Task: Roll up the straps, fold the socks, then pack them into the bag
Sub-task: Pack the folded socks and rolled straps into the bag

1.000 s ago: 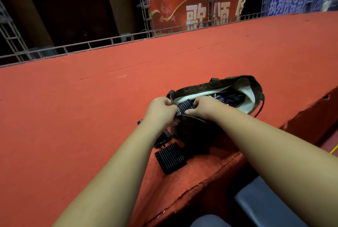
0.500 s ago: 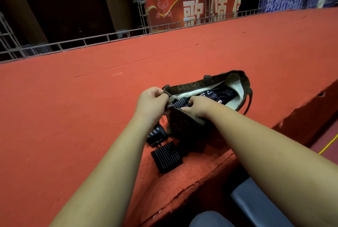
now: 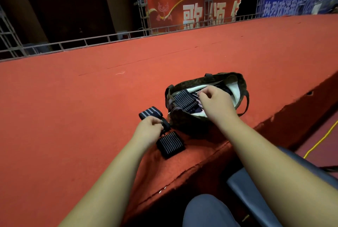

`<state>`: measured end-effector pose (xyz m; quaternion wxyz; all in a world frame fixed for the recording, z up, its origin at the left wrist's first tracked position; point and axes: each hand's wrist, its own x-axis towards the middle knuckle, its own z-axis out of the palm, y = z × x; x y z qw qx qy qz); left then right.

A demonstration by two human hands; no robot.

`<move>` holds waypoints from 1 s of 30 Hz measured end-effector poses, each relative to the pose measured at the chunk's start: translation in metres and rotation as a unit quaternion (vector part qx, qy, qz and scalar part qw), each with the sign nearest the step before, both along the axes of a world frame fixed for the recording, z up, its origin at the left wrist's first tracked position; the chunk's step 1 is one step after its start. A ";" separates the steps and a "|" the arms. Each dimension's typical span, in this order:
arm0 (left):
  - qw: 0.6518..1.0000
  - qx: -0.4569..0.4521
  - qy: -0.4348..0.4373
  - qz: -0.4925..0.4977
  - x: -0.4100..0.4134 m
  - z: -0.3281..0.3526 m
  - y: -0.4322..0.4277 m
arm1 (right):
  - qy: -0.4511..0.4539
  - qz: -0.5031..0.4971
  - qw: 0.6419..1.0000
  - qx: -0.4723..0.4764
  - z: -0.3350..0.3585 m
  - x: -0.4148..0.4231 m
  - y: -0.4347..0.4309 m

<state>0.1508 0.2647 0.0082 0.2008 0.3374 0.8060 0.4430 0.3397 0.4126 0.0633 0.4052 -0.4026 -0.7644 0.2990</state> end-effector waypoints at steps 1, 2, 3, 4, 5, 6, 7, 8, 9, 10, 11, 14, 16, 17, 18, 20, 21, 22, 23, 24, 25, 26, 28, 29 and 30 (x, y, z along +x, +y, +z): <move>0.999 -0.028 0.042 0.001 0.001 -0.011 -0.002 | 0.032 -0.005 0.999 0.016 -0.005 0.004 -0.013; 0.996 -0.048 0.075 0.003 0.003 -0.021 -0.004 | 0.056 -0.004 0.998 0.029 -0.010 0.007 -0.028; 0.994 -0.058 0.090 0.001 0.004 -0.031 -0.006 | 0.075 -0.001 0.997 0.034 -0.017 0.009 -0.043; 0.994 -0.061 0.094 -0.001 0.005 -0.040 -0.008 | 0.091 0.003 0.995 0.027 -0.026 0.011 -0.055; 0.993 -0.062 0.096 -0.004 0.006 -0.048 -0.009 | 0.096 0.010 0.995 0.011 -0.036 0.011 -0.065; 0.992 -0.066 0.103 -0.006 0.006 -0.055 -0.011 | 0.085 0.022 0.996 -0.010 -0.048 0.011 -0.072; 0.991 -0.071 0.113 -0.007 0.006 -0.060 -0.012 | 0.058 0.037 0.997 -0.032 -0.061 0.008 -0.075; 0.991 -0.071 0.118 -0.006 0.005 -0.063 -0.014 | 0.022 0.054 0.997 -0.053 -0.076 0.006 -0.075; 0.991 -0.063 0.117 -0.004 0.004 -0.066 -0.014 | -0.017 0.066 0.995 -0.072 -0.091 0.003 -0.073; 0.993 -0.052 0.109 -0.004 0.003 -0.068 -0.015 | -0.052 0.075 0.992 -0.087 -0.104 0.000 -0.071; 0.994 -0.042 0.098 -0.004 0.002 -0.070 -0.016 | -0.079 0.081 0.989 -0.097 -0.116 -0.003 -0.069; 0.997 0.002 0.072 -0.003 0.000 -0.079 -0.021 | -0.139 0.082 0.983 -0.085 -0.135 -0.007 -0.068; 0.998 0.053 0.046 -0.005 0.000 -0.084 -0.025 | -0.167 0.077 0.982 -0.052 -0.139 -0.011 -0.066; 0.996 0.082 0.023 -0.009 0.001 -0.085 -0.028 | -0.179 0.078 0.980 -0.037 -0.141 -0.013 -0.065; 0.994 0.107 0.004 -0.015 0.002 -0.086 -0.031 | -0.191 0.081 0.978 -0.024 -0.142 -0.014 -0.063; 0.990 0.138 -0.026 -0.034 0.002 -0.087 -0.034 | -0.206 0.094 0.974 -0.007 -0.144 -0.016 -0.060; 0.987 0.149 -0.041 -0.049 0.002 -0.086 -0.036 | -0.205 0.103 0.973 -0.003 -0.146 -0.015 -0.058; 0.984 0.156 -0.054 -0.061 0.003 -0.085 -0.039 | -0.202 0.112 0.973 -0.001 -0.147 -0.014 -0.058; 0.982 0.160 -0.066 -0.070 0.004 -0.083 -0.041 | -0.196 0.121 0.973 -0.001 -0.147 -0.013 -0.057; 0.982 0.161 -0.068 -0.079 0.004 -0.080 -0.043 | -0.187 0.131 0.974 -0.004 -0.147 -0.011 -0.057; 0.981 0.160 -0.070 -0.090 0.006 -0.078 -0.045 | -0.176 0.140 0.974 -0.011 -0.146 -0.010 -0.057; 0.980 0.156 -0.069 -0.102 0.008 -0.076 -0.046 | -0.165 0.148 0.975 -0.022 -0.146 -0.009 -0.058; 0.979 0.153 -0.077 -0.110 0.011 -0.072 -0.051 | -0.134 0.163 0.976 -0.053 -0.145 -0.005 -0.059; 0.978 0.157 -0.089 -0.105 0.012 -0.069 -0.053 | -0.113 0.175 0.976 -0.067 -0.145 -0.003 -0.060; 0.977 0.159 -0.101 -0.097 0.014 -0.067 -0.056 | -0.089 0.192 0.974 -0.077 -0.144 0.001 -0.062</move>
